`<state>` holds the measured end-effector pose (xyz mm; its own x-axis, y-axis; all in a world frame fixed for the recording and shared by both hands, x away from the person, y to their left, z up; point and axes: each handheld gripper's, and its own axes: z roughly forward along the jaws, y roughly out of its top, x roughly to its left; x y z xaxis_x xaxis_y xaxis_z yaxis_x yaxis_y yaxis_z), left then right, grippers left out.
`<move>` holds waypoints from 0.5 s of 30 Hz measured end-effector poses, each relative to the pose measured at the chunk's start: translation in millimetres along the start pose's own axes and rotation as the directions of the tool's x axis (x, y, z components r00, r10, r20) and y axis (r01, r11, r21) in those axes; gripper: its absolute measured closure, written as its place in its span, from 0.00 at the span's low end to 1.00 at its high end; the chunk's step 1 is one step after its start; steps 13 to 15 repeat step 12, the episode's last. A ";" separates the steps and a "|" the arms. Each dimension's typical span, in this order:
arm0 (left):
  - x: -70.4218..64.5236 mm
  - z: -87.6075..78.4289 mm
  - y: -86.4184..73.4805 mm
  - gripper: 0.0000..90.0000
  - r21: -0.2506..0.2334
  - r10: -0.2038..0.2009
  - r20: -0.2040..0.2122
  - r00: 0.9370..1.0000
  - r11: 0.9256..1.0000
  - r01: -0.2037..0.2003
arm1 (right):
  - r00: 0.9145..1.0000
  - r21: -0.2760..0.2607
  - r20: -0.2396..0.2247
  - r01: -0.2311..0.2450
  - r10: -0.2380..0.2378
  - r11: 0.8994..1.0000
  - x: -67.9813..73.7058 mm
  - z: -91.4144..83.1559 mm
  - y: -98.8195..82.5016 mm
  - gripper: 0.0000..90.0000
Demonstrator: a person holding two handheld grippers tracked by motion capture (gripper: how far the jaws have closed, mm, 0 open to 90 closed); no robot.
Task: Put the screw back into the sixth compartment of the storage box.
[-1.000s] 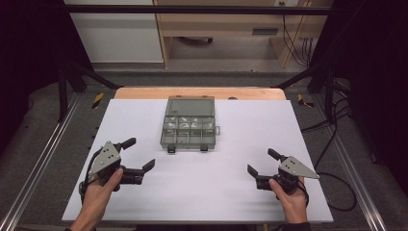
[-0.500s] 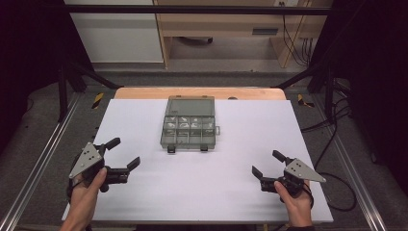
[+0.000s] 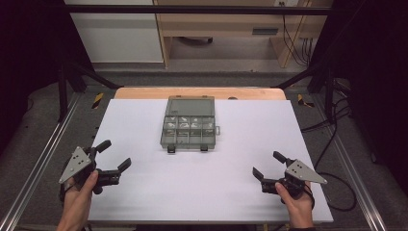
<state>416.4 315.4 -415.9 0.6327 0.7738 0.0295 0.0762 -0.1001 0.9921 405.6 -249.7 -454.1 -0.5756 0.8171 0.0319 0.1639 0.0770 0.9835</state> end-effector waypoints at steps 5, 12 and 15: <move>4.0 -2.1 -11.5 0.03 -0.020 0.001 -0.006 1.000 1.000 -0.001 | 1.000 -0.008 -0.006 -0.004 0.004 1.000 0.3 -0.9 -0.1 0.05; 3.4 -6.4 -17.5 0.03 -0.053 0.001 0.003 1.000 0.999 -0.001 | 1.000 -0.008 -0.017 0.010 -0.011 1.000 1.8 1.7 -0.1 0.05; 3.4 -6.4 -17.5 0.03 -0.053 0.001 0.003 1.000 0.999 -0.001 | 1.000 -0.008 -0.017 0.010 -0.011 1.000 1.8 1.7 -0.1 0.05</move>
